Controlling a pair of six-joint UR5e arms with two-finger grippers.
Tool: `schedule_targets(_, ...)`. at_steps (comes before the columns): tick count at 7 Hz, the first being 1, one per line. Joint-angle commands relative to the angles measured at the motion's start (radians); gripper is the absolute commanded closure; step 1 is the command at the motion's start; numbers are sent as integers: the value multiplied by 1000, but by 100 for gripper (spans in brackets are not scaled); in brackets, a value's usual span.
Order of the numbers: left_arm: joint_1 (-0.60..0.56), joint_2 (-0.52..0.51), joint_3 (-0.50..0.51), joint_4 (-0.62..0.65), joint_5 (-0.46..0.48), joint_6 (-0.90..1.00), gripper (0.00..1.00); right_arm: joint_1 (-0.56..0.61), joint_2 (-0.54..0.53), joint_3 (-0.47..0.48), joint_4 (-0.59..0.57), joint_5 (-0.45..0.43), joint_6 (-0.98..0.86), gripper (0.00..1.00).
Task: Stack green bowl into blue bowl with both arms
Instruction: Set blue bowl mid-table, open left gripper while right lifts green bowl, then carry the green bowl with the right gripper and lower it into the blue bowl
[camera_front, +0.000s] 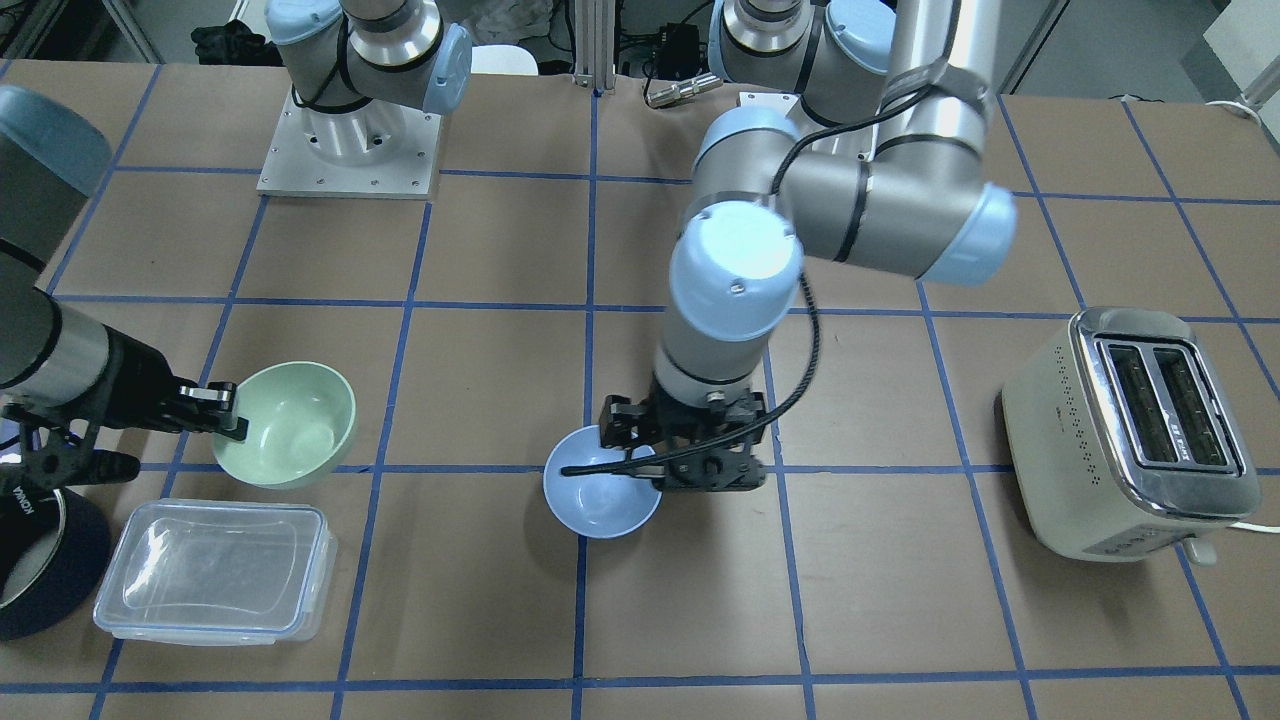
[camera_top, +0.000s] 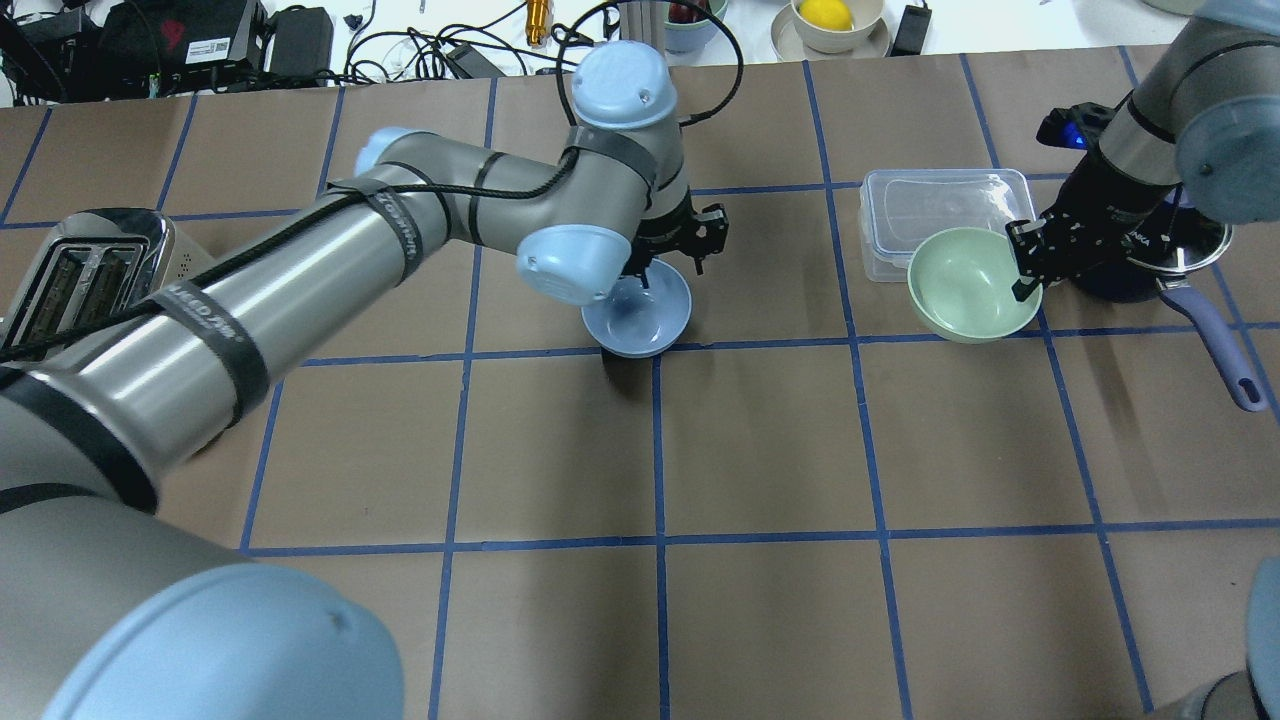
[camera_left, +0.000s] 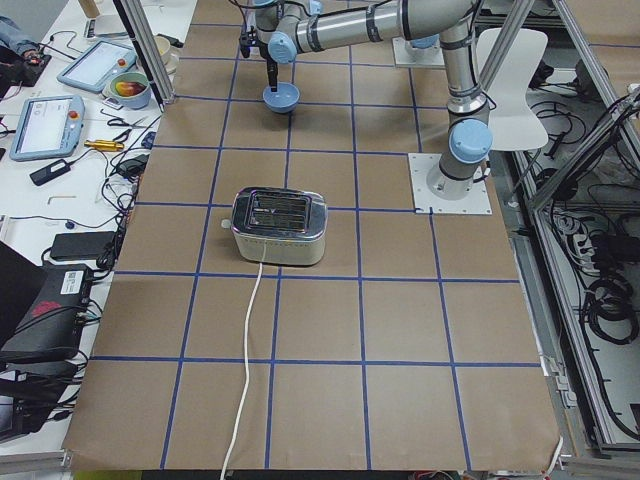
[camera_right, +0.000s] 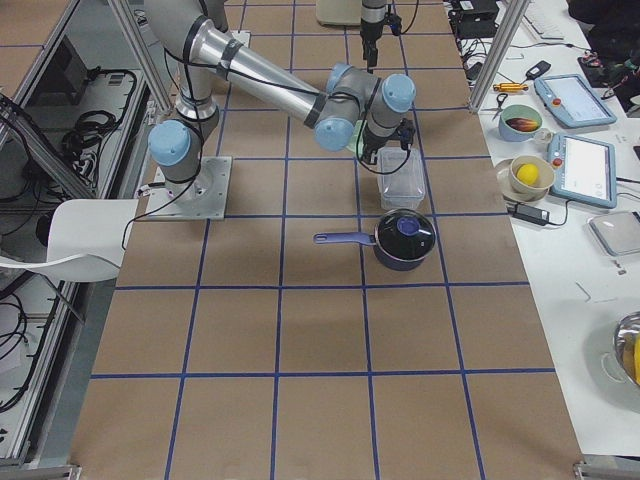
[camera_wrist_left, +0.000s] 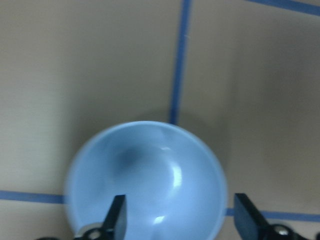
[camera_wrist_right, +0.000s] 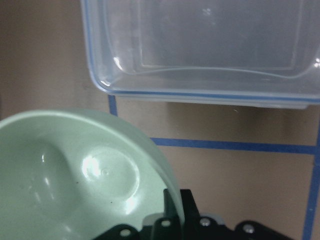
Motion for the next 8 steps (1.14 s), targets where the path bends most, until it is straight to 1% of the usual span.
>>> schedule_targets(1,174,161,-6,-219,12,284,0,215,39,-77,-28,64,293,100)
schedule_targets(2,223,218,-8,-238,6,350,0,318,76,-146,-31,64,448,100)
schedule_targets(3,219,267,-25,-290,1,348,0,393,127,-193,-33,58,519,100)
schedule_targets(4,220,314,-104,-293,9,371,0,424,168,-203,-34,64,555,100)
schedule_targets(5,231,345,-112,-260,4,378,0,449,202,-201,-81,64,559,100)
schedule_targets(6,234,345,-79,-238,-5,363,0,454,222,-197,-97,64,587,100)
schedule_targets(7,231,314,-57,-238,-4,336,0,455,227,-197,-96,64,589,100)
schedule_targets(8,228,310,-54,-238,-5,276,0,467,236,-195,-99,64,589,100)
